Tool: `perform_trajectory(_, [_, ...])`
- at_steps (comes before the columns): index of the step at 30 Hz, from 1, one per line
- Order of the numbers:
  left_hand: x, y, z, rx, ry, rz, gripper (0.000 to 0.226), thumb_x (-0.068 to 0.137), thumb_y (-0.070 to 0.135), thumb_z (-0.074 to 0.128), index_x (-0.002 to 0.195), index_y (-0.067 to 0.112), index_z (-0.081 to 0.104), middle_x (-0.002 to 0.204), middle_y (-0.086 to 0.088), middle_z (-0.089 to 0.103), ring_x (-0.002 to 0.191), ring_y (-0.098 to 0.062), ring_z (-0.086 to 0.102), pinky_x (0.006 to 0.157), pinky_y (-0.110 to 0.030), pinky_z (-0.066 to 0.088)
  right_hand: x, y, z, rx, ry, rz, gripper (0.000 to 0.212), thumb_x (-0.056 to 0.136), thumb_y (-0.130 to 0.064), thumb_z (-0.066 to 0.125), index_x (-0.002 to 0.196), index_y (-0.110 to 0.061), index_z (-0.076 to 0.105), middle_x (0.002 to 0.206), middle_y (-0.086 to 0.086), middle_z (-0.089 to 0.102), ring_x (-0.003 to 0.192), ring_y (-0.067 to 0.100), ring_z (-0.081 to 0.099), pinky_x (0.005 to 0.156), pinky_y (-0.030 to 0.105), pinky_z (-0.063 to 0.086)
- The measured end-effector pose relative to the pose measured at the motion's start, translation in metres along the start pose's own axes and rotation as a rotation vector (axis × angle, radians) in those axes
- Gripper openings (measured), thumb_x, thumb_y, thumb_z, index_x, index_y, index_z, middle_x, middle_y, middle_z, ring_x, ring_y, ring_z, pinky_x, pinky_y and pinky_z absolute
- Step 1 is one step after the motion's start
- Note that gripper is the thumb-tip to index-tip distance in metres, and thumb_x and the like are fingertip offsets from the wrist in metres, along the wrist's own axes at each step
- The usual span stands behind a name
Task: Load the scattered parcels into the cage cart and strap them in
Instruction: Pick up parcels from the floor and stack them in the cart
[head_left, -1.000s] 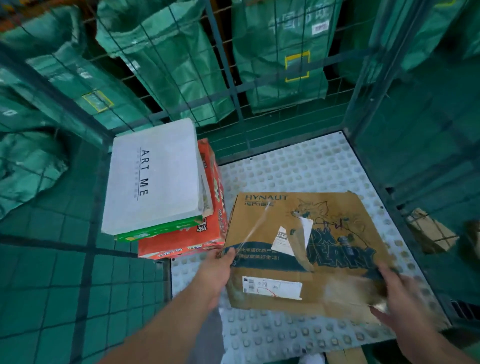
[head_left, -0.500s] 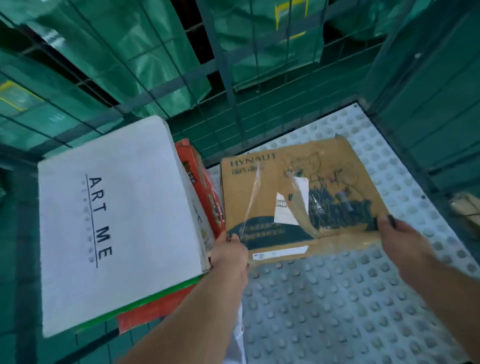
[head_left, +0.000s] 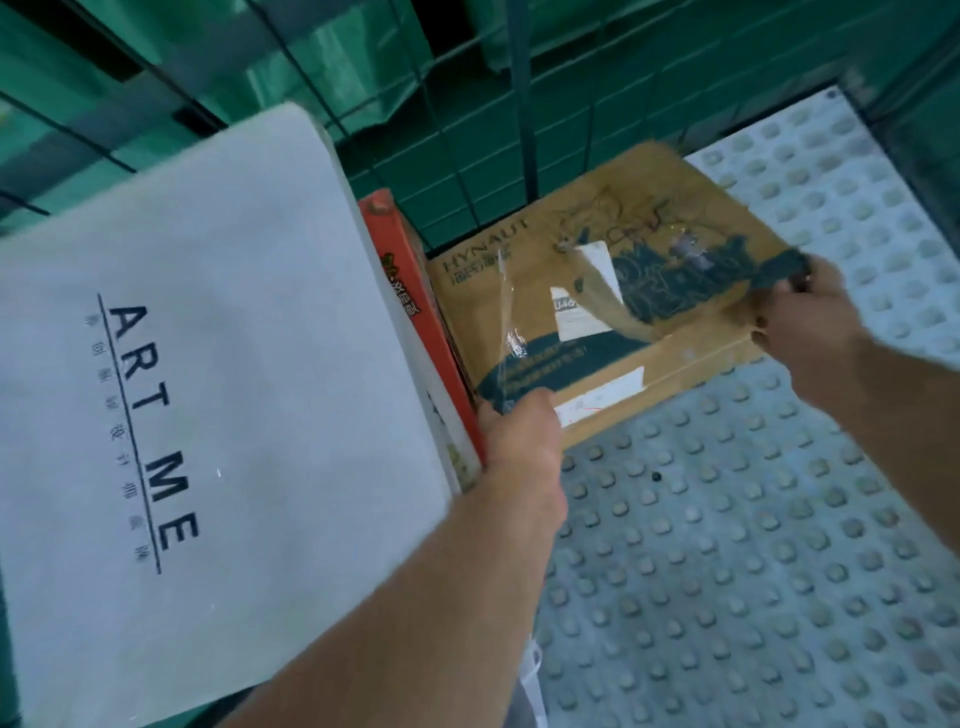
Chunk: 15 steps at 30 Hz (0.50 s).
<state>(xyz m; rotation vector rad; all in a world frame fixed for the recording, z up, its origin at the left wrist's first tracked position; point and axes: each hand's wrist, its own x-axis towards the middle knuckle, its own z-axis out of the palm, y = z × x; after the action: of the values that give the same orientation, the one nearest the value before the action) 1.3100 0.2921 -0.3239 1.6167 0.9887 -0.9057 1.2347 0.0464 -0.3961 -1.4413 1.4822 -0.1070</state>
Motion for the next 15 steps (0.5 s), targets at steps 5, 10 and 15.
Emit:
perform_trajectory(5, [0.011, 0.002, 0.016, -0.294, -0.048, -0.084, 0.096, 0.057, 0.036, 0.070, 0.148, 0.045, 0.042, 0.152, 0.008, 0.046, 0.137, -0.021, 0.046, 0.108, -0.046, 0.038, 0.001, 0.006, 0.005, 0.109, -0.069, 0.090, 0.056, 0.096, -0.009, 0.045, 0.135, -0.047, 0.038, 0.106, -0.010, 0.054, 0.105, 0.023, 0.062, 0.091, 0.041, 0.056])
perform_trajectory(10, [0.083, -0.020, 0.019, -0.275, 0.006, -0.052, 0.112, 0.034, 0.051, 0.069, 0.143, 0.044, 0.048, 0.146, 0.003, 0.056, 0.129, -0.029, 0.057, 0.104, -0.055, 0.043, -0.015, 0.027, 0.011, 0.118, -0.081, 0.208, 0.054, 0.097, -0.010, 0.039, 0.144, -0.038, 0.036, 0.125, 0.000, 0.054, 0.117, 0.028, 0.060, 0.088, 0.041, 0.054])
perform_trajectory(15, [0.052, 0.001, 0.022, -0.125, -0.004, -0.122, 0.091, 0.071, 0.047, 0.065, 0.156, 0.035, 0.033, 0.163, 0.002, 0.031, 0.142, -0.031, 0.039, 0.114, -0.056, 0.032, -0.023, 0.021, 0.036, 0.116, -0.024, 0.234, 0.054, 0.102, -0.014, 0.025, 0.147, -0.042, 0.033, 0.128, 0.004, 0.056, 0.104, 0.028, 0.063, 0.095, 0.045, 0.057])
